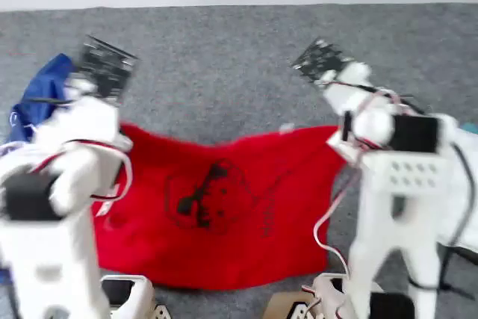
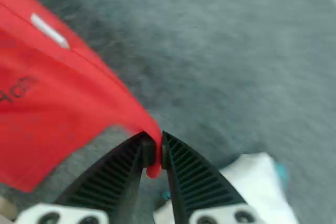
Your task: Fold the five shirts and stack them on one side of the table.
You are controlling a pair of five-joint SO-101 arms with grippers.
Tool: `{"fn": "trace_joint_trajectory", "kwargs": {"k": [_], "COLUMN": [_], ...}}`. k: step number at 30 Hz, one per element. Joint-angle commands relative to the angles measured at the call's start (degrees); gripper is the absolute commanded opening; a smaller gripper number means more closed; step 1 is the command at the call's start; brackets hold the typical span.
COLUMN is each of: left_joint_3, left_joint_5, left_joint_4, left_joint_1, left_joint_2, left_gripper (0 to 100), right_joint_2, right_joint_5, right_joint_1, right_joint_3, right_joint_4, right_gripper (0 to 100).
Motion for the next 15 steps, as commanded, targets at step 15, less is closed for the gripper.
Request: {"fn": "trace_joint_trajectory", "kwargs": {"k": [15], "left_joint_3": [26.9], "left_joint_5": [-6.6], "left_joint_4": [-23.3], "left_joint_1": [-9.0], "left_joint_2": [9.9], "left_gripper": [13], "right_joint_2": [11.4], "right_joint_5": [-0.5], "right_joint_1": [-5.7], "right_joint_3": [9.8], "right_joint_4": [-14.1], "right_gripper": [1.1]}}
